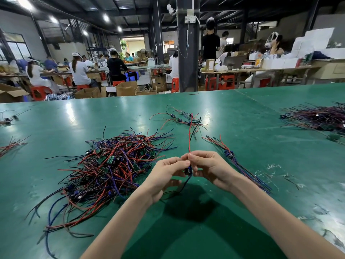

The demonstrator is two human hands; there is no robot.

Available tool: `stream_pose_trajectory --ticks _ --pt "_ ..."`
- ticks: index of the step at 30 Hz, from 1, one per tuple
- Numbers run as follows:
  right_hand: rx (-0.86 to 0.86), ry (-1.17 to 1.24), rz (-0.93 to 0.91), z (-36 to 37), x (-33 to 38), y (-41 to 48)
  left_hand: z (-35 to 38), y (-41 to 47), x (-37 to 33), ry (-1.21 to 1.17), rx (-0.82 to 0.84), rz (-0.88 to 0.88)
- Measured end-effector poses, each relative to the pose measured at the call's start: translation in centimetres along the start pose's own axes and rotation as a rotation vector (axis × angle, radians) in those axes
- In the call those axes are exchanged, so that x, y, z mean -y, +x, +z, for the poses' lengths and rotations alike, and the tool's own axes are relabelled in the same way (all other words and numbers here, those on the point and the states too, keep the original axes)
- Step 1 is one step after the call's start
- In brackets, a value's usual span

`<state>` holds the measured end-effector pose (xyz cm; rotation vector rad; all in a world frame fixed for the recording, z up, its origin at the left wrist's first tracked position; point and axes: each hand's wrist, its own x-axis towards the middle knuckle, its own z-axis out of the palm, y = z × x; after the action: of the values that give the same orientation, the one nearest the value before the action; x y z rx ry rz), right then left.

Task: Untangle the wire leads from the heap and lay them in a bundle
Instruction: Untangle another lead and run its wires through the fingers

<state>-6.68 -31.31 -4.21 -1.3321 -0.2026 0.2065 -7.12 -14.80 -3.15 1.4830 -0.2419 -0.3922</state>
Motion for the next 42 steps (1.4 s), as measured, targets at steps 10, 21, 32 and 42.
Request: stream_pose_trajectory --ticks 10,21,32,42 --pt "-0.003 0.032 -0.008 0.6 0.1 0.0 -0.2 -0.1 -0.8 -0.123 -0.020 -0.022" --pt "0.245 0.054 0.121 2.1 0.0 -1.2 -1.7 -0.2 -2.0 -0.348 -0.122 0.071" --pt "0.336 0.017 0.139 2.5 0.5 -1.4 -2.4 0.0 -1.5 -0.104 -0.327 0.167" --pt "0.113 -0.411 0.154 1.3 0.9 -1.1 -2.6 0.6 -0.6 -0.007 -0.347 0.156"
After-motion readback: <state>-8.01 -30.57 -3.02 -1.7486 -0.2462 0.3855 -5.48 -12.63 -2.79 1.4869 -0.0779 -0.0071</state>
